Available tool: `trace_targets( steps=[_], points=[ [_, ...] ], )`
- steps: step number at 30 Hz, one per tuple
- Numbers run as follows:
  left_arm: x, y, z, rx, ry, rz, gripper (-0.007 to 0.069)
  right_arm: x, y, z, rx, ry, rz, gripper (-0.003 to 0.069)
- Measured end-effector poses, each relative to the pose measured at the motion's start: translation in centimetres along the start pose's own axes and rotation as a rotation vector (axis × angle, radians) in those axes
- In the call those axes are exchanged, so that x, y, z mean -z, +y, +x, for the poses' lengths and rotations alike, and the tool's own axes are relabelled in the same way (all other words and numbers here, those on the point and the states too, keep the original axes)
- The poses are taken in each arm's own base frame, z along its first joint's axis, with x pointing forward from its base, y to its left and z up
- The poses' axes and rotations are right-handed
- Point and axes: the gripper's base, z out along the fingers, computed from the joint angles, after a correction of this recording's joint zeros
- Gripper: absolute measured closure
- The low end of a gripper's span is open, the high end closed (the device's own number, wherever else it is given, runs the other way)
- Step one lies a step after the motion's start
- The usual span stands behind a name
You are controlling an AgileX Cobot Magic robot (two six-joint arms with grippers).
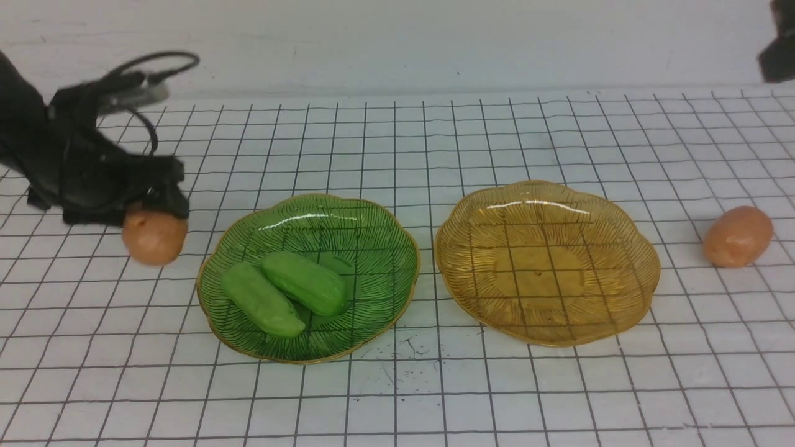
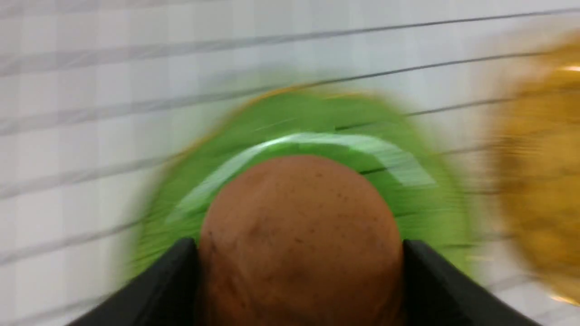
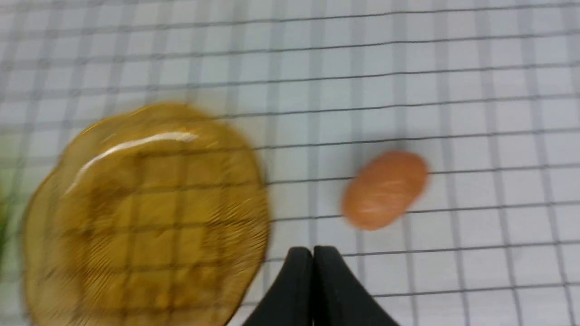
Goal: Put different types of vegetables on the plate.
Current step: 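Pick up the potato beside the plates and place it on a plate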
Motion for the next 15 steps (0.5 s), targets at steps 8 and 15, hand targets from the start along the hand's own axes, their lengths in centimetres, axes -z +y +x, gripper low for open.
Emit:
trace_targets(
  steps=[8, 15],
  points=[
    [-5.0, -11.6, 0.3, -0.216, -0.084, 0.169, 0.0136, -8.7, -5.5, 0.0, -0.24, 0.156, 0.03, 0.0621],
    [-9.8, -16.6, 2.1, -0.272, -0.141, 0.208, 0.0136, -15.7, -6.3, 0.9, -0.318, 0.257, -0.035, 0.041]
  ],
)
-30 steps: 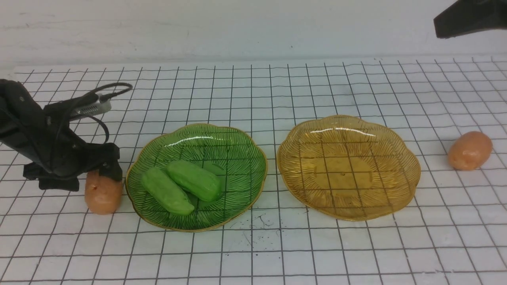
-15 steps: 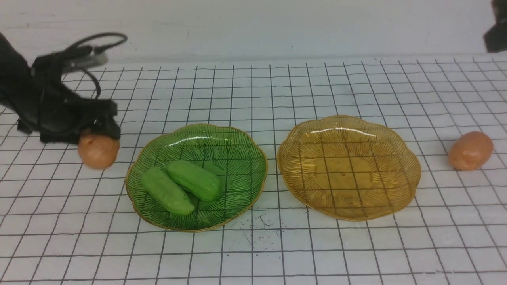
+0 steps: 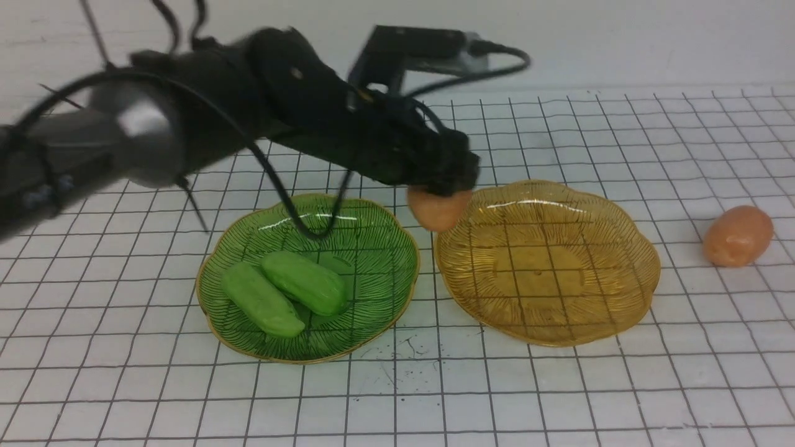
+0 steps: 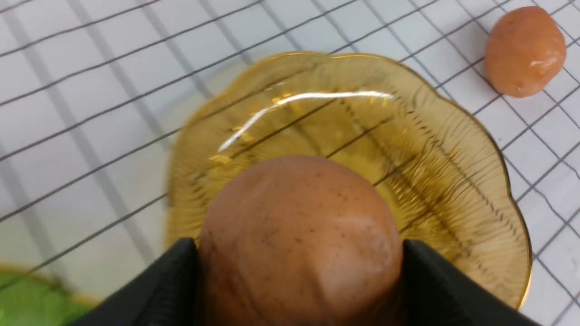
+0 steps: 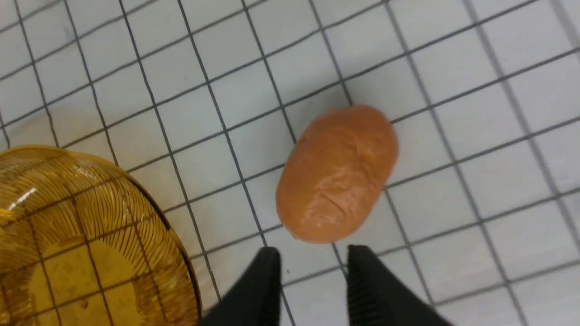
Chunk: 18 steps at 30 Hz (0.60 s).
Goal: Put different types of vegetables on the plate.
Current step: 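Pick up the potato beside the plates and place it on a plate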
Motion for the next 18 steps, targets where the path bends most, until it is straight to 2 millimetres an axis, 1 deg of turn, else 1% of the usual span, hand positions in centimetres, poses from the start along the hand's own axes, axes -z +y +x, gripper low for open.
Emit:
trace_targets(
  steps=[1, 2, 3, 4, 5, 7, 9, 10, 11, 13, 15, 18],
  points=[
    [-0.9, -0.3, 0.4, 0.0, -0.003, -0.001, 0.0136, -1.2, -0.1, -0.1, -0.017, 0.012, -0.013, 0.0354],
    [-1.7, -0.4, 0.8, 0.004, -0.001, -0.001, 0.0136, -1.9, -0.2, -0.2, -0.026, 0.017, -0.02, 0.0307],
    [-2.2, -0.5, 1.0, 0.008, 0.002, -0.001, 0.0136, -3.0, -0.3, -0.3, -0.042, 0.03, -0.03, 0.0249],
    [-3.0, -0.5, 1.5, 0.018, 0.01, -0.001, 0.0133, -3.7, -0.4, -0.3, -0.052, 0.039, -0.035, 0.0215],
    [-3.4, -0.5, 1.7, 0.027, 0.014, -0.001, 0.0123, -4.8, -0.6, -0.3, -0.066, 0.053, -0.041, 0.0159],
    [-4.3, -0.4, 2.4, 0.056, 0.026, 0.001, 0.0093, -6.2, -0.9, -0.2, -0.083, 0.072, -0.042, 0.0097],
    [-5.1, -0.2, 3.0, 0.076, 0.044, 0.003, 0.0039, -7.8, -1.3, -0.2, -0.111, 0.088, -0.037, 0.0018],
    [-5.3, -0.2, 3.1, 0.081, 0.048, 0.004, 0.002, -8.3, -1.4, -0.1, -0.12, 0.094, -0.035, 0.0004],
    [-5.5, -0.1, 3.3, 0.088, 0.054, 0.005, -0.0017, -9.0, -1.6, 0.0, -0.13, 0.105, -0.031, -0.0009],
    [-5.7, -0.1, 3.5, 0.095, 0.063, 0.008, -0.0046, -10.0, -1.8, 0.1, -0.149, 0.116, -0.025, -0.0024],
    [-5.7, -0.1, 3.5, 0.098, 0.063, 0.009, -0.0057, -11.1, -2.1, 0.2, -0.161, 0.123, -0.02, -0.0031],
    [-5.6, -0.2, 3.5, 0.103, 0.067, 0.013, -0.0057, -12.2, -2.4, 0.3, -0.175, 0.128, -0.019, -0.0032]
  ],
)
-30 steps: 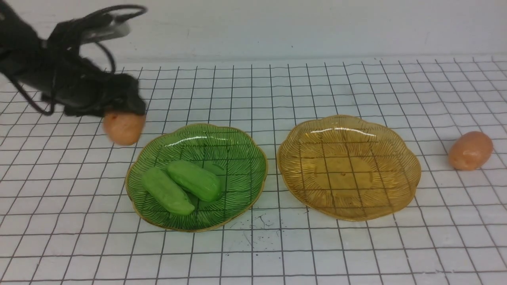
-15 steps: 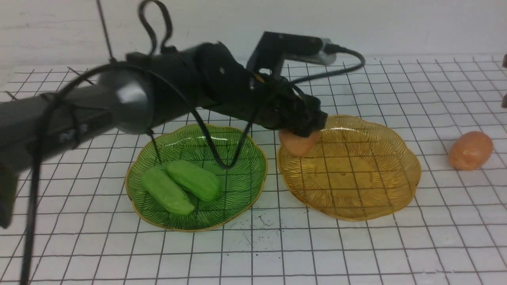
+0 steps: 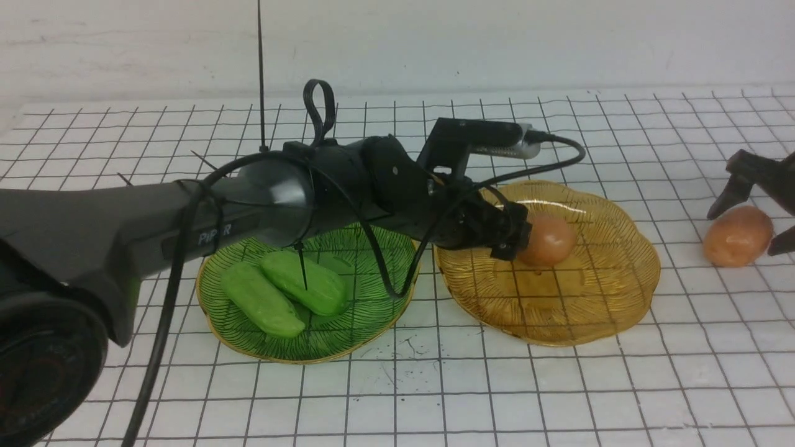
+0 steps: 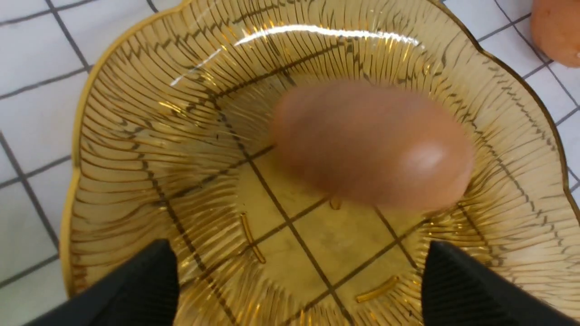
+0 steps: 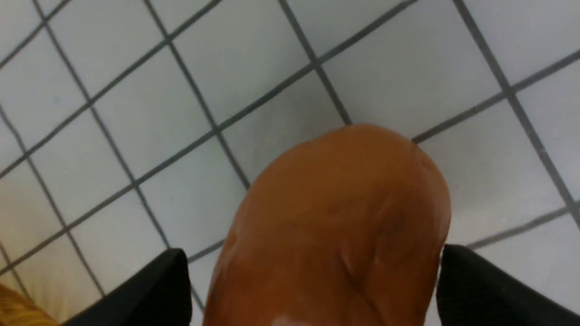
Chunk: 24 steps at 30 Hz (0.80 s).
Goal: Put different types of vegetables on the plate.
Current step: 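Pick up the potato beside the plates and place it on a plate, then put the potato onto the plate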
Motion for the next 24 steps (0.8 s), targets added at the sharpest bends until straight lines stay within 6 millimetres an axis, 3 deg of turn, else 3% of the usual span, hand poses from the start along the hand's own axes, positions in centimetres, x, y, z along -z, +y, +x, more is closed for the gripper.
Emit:
trace_targets(
  steps=[4, 6, 8, 10, 11, 12, 13, 14, 17, 18, 20, 21, 22, 23, 24],
  points=[
    [1.6, -0.6, -0.7, -0.008, 0.005, 0.024, -0.0042, -0.9, -0.2, 0.0, 0.0, 0.013, -0.003, 0.0009],
    [3.3, -1.0, -1.6, -0.026, -0.019, 0.032, 0.0016, -1.0, -0.2, 0.1, 0.014, 0.019, -0.002, 0.0116],
    [5.9, -1.4, -2.9, -0.062, -0.05, 0.035, 0.0167, -0.5, -0.1, 0.2, 0.04, 0.025, -0.005, 0.0142],
    [7.2, -1.6, -3.4, -0.081, -0.061, 0.036, 0.0235, 0.1, 0.0, 0.3, 0.052, 0.032, -0.01, 0.0137],
    [9.5, -1.6, -4.1, -0.121, -0.076, 0.025, 0.0409, 1.4, 0.3, 0.5, 0.073, 0.047, -0.029, 0.0137],
    [10.1, -1.6, -4.3, -0.129, -0.079, 0.023, 0.0428, 1.7, 0.4, 0.5, 0.077, 0.047, -0.033, 0.0137],
    [12.1, -1.6, -4.7, -0.159, -0.084, 0.012, 0.0531, 3.8, 1.3, 0.9, 0.116, 0.043, -0.077, 0.0137],
    [13.4, -1.5, -5.0, -0.176, -0.084, 0.002, 0.0573, 5.1, 1.9, 1.1, 0.136, 0.038, -0.117, 0.0137],
    [17.0, -0.9, -5.4, -0.18, -0.084, -0.026, 0.0622, 9.4, 5.1, 2.5, 0.227, 0.013, -0.26, 0.0137],
    [17.3, -0.9, -5.5, -0.179, -0.085, -0.026, 0.0623, 9.6, 5.3, 2.6, 0.233, 0.012, -0.268, 0.0137],
    [19.8, -0.2, -5.6, -0.134, -0.091, -0.048, 0.0632, 10.9, 8.7, 4.4, 0.325, 0.019, -0.345, 0.0137],
    [20.0, -0.1, -5.7, -0.13, -0.091, -0.049, 0.0632, 10.8, 9.3, 4.7, 0.341, 0.026, -0.349, 0.0137],
    [22.1, 0.4, -5.9, -0.117, -0.116, -0.075, 0.0632, 10.2, 11.7, 6.4, 0.42, 0.061, -0.36, 0.0137],
    [22.3, 0.4, -5.9, -0.115, -0.118, -0.077, 0.0632, 10.1, 11.9, 6.5, 0.43, 0.065, -0.359, 0.0137],
    [23.7, 0.7, -5.9, -0.111, -0.142, -0.097, 0.0632, 9.4, 13.1, 7.5, 0.479, 0.09, -0.345, 0.0137]
  ],
)
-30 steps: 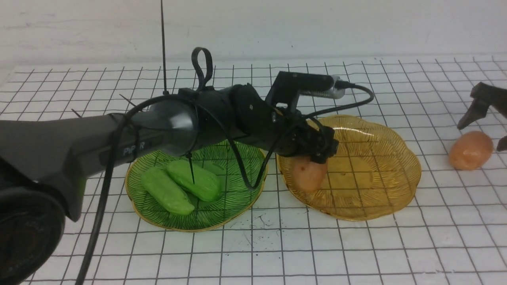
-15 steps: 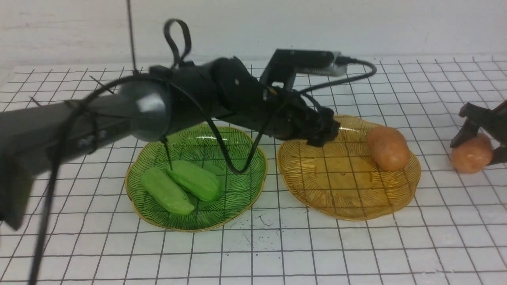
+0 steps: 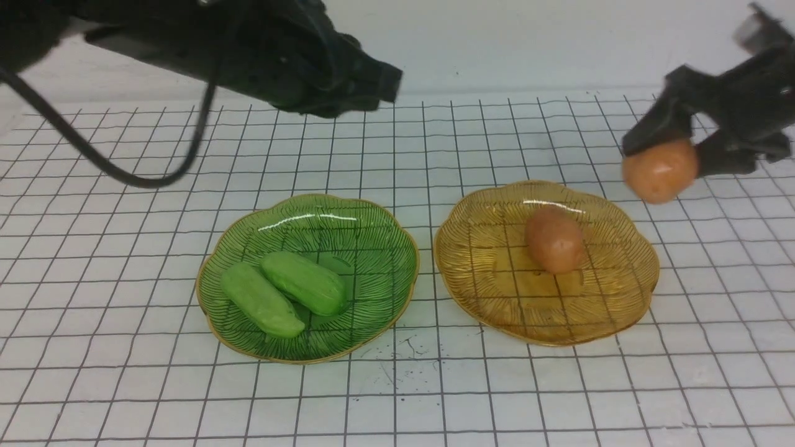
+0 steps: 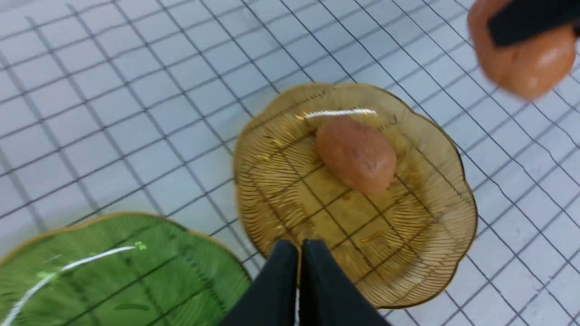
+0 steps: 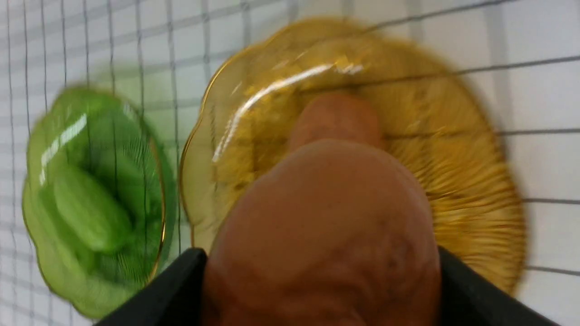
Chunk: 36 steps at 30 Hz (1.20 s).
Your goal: Put different types of vegetables on the plate.
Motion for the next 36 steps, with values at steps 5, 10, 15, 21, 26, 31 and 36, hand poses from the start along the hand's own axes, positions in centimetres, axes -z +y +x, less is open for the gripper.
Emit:
trace_targets(
  steps=[5, 10, 15, 21, 26, 31, 36],
  points=[
    [4.2, 0.8, 1.2, 0.02, -0.043, -0.066, 0.0632, -5.4, 4.3, 1.4, 0.19, 0.111, 0.064, 0.0137],
    [7.9, 0.6, 3.8, 0.023, -0.059, -0.114, 0.0632, -9.0, 5.5, 2.1, 0.215, 0.146, 0.102, 0.0137],
    [10.4, 0.0, 5.9, 0.042, -0.081, -0.143, 0.0632, -9.8, 5.5, 2.3, 0.215, 0.15, 0.115, 0.0092],
    [13.2, -0.5, 8.3, 0.083, -0.109, -0.183, 0.0632, -9.8, 5.1, 2.2, 0.21, 0.149, 0.178, 0.0037],
    [14.8, -1.0, 8.9, 0.109, -0.149, -0.188, 0.0632, -9.7, 4.8, 2.6, 0.237, 0.2, 0.2, 0.0046],
    [16.2, -1.4, 9.4, 0.109, -0.162, -0.186, 0.0632, -7.6, 5.5, 3.1, 0.326, 0.241, 0.188, 0.0223],
    [16.9, -1.6, 10.1, 0.115, -0.131, -0.19, 0.0632, -0.6, 8.5, 3.1, 0.367, 0.063, 0.136, 0.0515]
  ],
)
